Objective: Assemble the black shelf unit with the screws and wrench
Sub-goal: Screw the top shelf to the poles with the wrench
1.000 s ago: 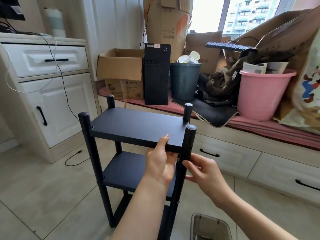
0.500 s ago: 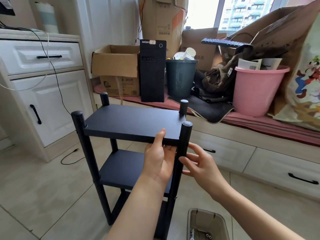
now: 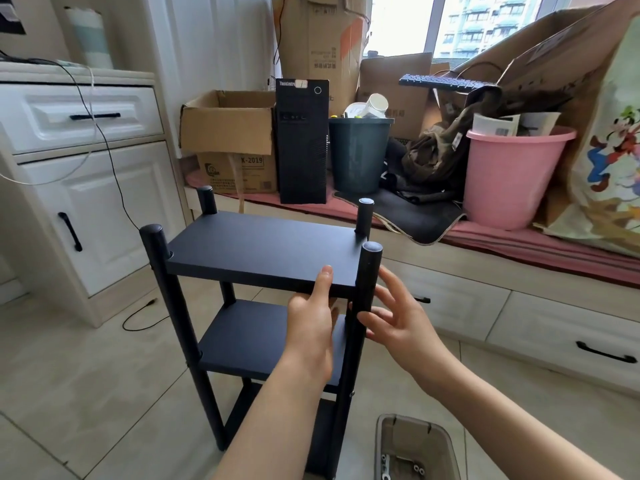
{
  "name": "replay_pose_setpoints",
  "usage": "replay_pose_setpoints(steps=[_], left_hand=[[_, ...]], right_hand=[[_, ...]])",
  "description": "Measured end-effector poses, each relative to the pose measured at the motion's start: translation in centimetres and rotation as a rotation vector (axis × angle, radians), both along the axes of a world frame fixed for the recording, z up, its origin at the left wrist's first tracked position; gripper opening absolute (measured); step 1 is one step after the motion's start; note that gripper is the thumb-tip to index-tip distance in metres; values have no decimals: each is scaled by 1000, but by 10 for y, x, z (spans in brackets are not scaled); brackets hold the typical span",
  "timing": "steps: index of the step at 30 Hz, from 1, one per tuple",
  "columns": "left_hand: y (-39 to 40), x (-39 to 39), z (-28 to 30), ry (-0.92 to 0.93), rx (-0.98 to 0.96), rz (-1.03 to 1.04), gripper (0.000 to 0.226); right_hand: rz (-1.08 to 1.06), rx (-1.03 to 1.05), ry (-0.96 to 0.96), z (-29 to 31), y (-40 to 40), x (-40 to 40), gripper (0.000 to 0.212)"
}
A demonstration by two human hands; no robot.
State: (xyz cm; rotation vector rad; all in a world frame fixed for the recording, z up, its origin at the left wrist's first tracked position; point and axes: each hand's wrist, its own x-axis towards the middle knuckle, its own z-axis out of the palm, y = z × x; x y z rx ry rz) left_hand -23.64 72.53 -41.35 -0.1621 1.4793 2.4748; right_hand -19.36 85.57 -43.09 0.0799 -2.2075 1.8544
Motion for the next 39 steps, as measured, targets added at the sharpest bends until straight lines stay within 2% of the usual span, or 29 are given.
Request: replay_pose_setpoints(steps=[2, 3, 5, 8, 9, 10, 13, 16, 21, 25, 32, 35, 39], left_hand=[[-13, 2, -1, 82, -354, -11, 34], [-20, 3, -1, 181, -501, 7, 32], [-33, 8, 1, 492, -784, 154, 34], [-36, 15, 10, 966, -1011, 448, 21], [-34, 14, 11, 1076, -1063, 476, 10], [-31, 13, 12, 1140, -1123, 458, 12], [-25, 8, 7, 1154, -1294, 212, 58], [-18, 6, 3, 1179, -1449, 143, 77], [-9, 3, -5, 1176, -1530, 228, 69], [-6, 3, -10, 1192, -1515, 259, 62], [-2, 5, -11, 1198, -1510, 272, 58], [-3, 2, -13, 1211, -1511, 281, 59], [-2, 0, -16, 1230, -1486, 307, 58]], right_hand=[[-11, 12, 8, 2, -1, -1, 76], [-20, 17, 11, 3, -1, -1, 74], [-24, 10, 17, 5, 1, -2, 73], [-4, -10, 2, 9, 5, -2, 73], [11, -16, -5, 9, 6, -2, 73], [27, -24, -9, 10, 8, -2, 72], [52, -24, 0, 11, 11, 0, 69], [68, -19, 3, 13, 15, 1, 71], [79, -11, -47, 13, 24, 2, 92], [66, -76, -72, 10, 28, -1, 92], [93, -353, -176, 0, 44, -11, 72], [69, -294, -230, -8, 64, -10, 58], [4, -88, -464, -49, 101, 10, 34]])
